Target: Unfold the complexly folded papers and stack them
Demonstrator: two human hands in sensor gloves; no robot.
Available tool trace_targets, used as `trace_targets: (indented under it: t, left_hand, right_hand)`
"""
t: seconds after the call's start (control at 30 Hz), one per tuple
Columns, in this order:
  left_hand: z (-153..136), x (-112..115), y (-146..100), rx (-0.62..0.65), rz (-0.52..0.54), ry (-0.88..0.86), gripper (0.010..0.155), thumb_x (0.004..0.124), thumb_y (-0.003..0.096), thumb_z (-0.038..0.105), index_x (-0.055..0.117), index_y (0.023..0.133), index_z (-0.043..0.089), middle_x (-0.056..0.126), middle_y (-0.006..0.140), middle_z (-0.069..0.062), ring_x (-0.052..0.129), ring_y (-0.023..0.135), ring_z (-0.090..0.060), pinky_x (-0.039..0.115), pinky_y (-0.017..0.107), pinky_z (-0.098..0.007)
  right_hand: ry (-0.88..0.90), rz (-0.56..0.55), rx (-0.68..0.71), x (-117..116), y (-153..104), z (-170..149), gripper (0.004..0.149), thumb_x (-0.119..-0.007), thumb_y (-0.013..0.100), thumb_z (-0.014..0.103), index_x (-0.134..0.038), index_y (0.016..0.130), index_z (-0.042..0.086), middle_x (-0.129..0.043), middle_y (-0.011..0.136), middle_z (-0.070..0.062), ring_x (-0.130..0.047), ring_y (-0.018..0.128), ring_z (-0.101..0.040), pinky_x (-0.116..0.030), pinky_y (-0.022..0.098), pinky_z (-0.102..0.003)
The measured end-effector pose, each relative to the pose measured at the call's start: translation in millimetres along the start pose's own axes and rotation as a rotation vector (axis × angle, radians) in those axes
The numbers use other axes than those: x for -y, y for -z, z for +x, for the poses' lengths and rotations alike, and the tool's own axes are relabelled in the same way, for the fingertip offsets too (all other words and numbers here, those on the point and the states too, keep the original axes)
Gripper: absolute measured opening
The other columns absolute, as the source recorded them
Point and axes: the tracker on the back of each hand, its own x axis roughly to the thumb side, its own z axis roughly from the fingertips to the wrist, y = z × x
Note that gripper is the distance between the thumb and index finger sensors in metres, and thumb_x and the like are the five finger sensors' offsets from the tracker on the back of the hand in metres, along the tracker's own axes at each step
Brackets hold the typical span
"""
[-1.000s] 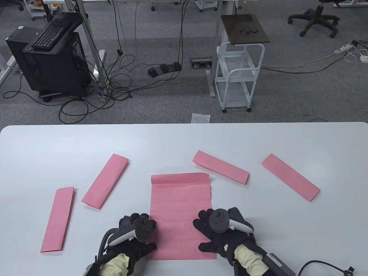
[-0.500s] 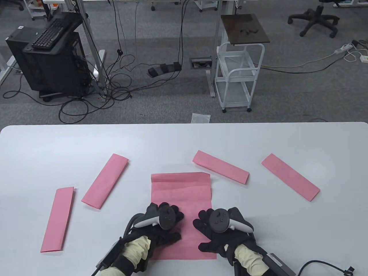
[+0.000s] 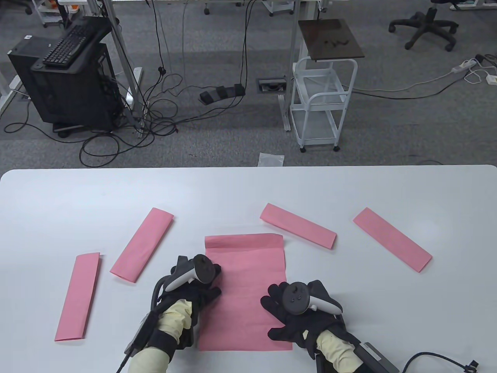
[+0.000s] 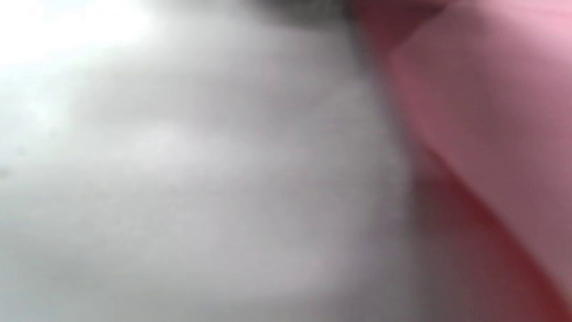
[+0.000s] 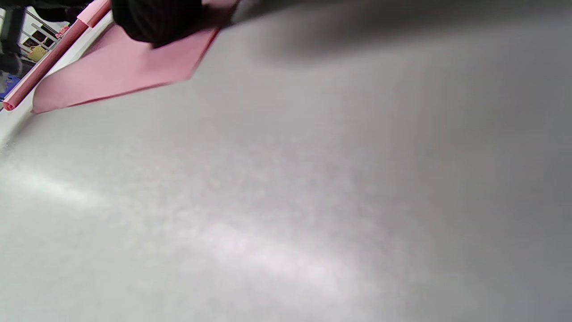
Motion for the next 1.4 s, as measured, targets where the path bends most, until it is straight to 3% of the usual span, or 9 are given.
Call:
trace_targets:
  t: [0.07,0.17,0.3,0.43,0.6,0.87,1.13,1.3,1.4]
  left_hand:
    - [19,2,-7,0.133,0.034,0.056,0.067,0.05,0.0556,0.057,0.003,0.103,0.047,-0.02,0.106,0.018,-0.019,0.104,-0.018,-0.01,0.07,-0.054]
    - [44,15,-9,0.229,-0.049,0.12,0.068,0.05,0.0555,0.057,0.003,0.103,0.047,-0.021,0.106,0.019,-0.02,0.103,-0.018,-0.011,0.07,-0.054]
    - [56,22,2,0.203,-0.054,0.221,0.068,0.05,0.0554,0.057,0.003,0.103,0.046,-0.017,0.108,0.018,-0.017,0.105,-0.018,-0.01,0.07,-0.054]
    - [48,13,20,0.166,-0.027,0.166,0.068,0.048,0.0516,0.063,0.001,0.099,0.05,-0.016,0.107,0.023,-0.014,0.107,-0.014,-0.008,0.071,-0.054]
    - [27,-16,52,0.036,0.012,0.032,0.069,0.049,0.05,0.065,0.003,0.099,0.051,-0.013,0.107,0.026,-0.012,0.107,-0.011,-0.008,0.073,-0.053]
    - [1,-47,77,-0.107,0.029,-0.126,0.066,0.051,0.0511,0.063,0.008,0.099,0.052,-0.011,0.107,0.03,-0.011,0.108,-0.006,-0.008,0.073,-0.051]
    - [-3,-49,79,-0.097,0.047,-0.189,0.066,0.052,0.0528,0.06,0.009,0.102,0.05,-0.01,0.109,0.028,-0.011,0.108,-0.007,-0.008,0.073,-0.052]
    - [-6,-54,67,-0.009,0.192,-0.342,0.064,0.053,0.0529,0.058,0.026,0.109,0.043,0.001,0.116,0.02,-0.008,0.11,-0.014,-0.007,0.072,-0.055]
    - [-6,-60,50,0.072,0.258,-0.405,0.065,0.053,0.0533,0.058,0.025,0.11,0.042,0.0,0.116,0.019,-0.01,0.109,-0.015,-0.007,0.072,-0.055]
  right_hand:
    - [0.001,0.003,0.001,0,0,0,0.075,-0.064,0.049,0.057,-0.013,0.103,0.049,0.01,0.109,0.025,0.019,0.098,-0.004,0.018,0.064,-0.044]
    - [0.003,0.007,0.002,0,0,0,0.075,-0.064,0.05,0.057,-0.012,0.103,0.049,0.01,0.109,0.025,0.02,0.097,-0.004,0.018,0.064,-0.044]
    - [0.005,0.01,0.002,0,0,0,0.075,-0.064,0.05,0.057,-0.012,0.103,0.049,0.011,0.109,0.025,0.02,0.097,-0.003,0.019,0.064,-0.043]
    - [0.006,0.011,0.002,0,0,0,0.075,-0.064,0.05,0.057,-0.012,0.103,0.049,0.011,0.109,0.025,0.02,0.097,-0.003,0.019,0.063,-0.043]
    - [0.007,0.013,0.002,0,0,0,0.075,-0.064,0.05,0.057,-0.012,0.103,0.049,0.011,0.109,0.025,0.021,0.097,-0.003,0.019,0.063,-0.043]
    - [0.008,0.017,0.002,-1,0,0,0.075,-0.064,0.05,0.057,-0.011,0.103,0.049,0.012,0.109,0.025,0.021,0.097,-0.003,0.02,0.063,-0.043]
    - [0.01,0.013,0.005,0,0,0,0.075,-0.064,0.05,0.056,-0.012,0.103,0.049,0.011,0.109,0.025,0.021,0.097,-0.004,0.019,0.063,-0.043]
    - [0.027,-0.057,0.031,5,-3,3,0.067,-0.061,0.053,0.053,-0.023,0.107,0.044,0.0,0.115,0.018,0.01,0.103,-0.009,0.013,0.067,-0.047]
    - [0.101,-0.116,0.05,11,-7,0,0.065,-0.061,0.053,0.051,-0.029,0.109,0.04,-0.008,0.117,0.015,0.006,0.105,-0.012,0.011,0.068,-0.048]
